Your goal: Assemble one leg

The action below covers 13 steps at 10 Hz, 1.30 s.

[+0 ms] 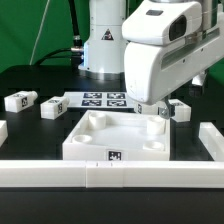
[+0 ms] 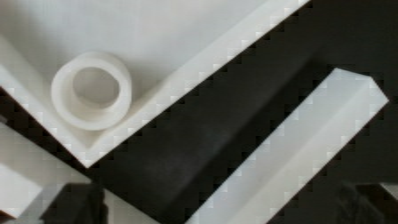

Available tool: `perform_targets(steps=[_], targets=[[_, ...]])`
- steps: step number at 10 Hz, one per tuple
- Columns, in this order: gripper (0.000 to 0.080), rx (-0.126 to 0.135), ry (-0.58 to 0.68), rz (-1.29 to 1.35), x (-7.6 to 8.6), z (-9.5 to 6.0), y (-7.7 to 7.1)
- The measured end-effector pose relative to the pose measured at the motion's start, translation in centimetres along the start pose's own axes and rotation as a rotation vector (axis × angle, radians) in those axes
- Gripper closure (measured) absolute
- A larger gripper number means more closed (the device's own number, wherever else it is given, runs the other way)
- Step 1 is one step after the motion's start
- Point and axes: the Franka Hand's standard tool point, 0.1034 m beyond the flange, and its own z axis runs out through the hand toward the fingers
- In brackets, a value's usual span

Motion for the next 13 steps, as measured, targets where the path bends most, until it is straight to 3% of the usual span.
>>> perform_targets(steps=[11,13], targets=[[0.0150,0.001,-0.002,0.001,-0.09,0.03,0.03],[0.0150,-0.050,0.032,-0.105,-0.88,0.73,-0.29]])
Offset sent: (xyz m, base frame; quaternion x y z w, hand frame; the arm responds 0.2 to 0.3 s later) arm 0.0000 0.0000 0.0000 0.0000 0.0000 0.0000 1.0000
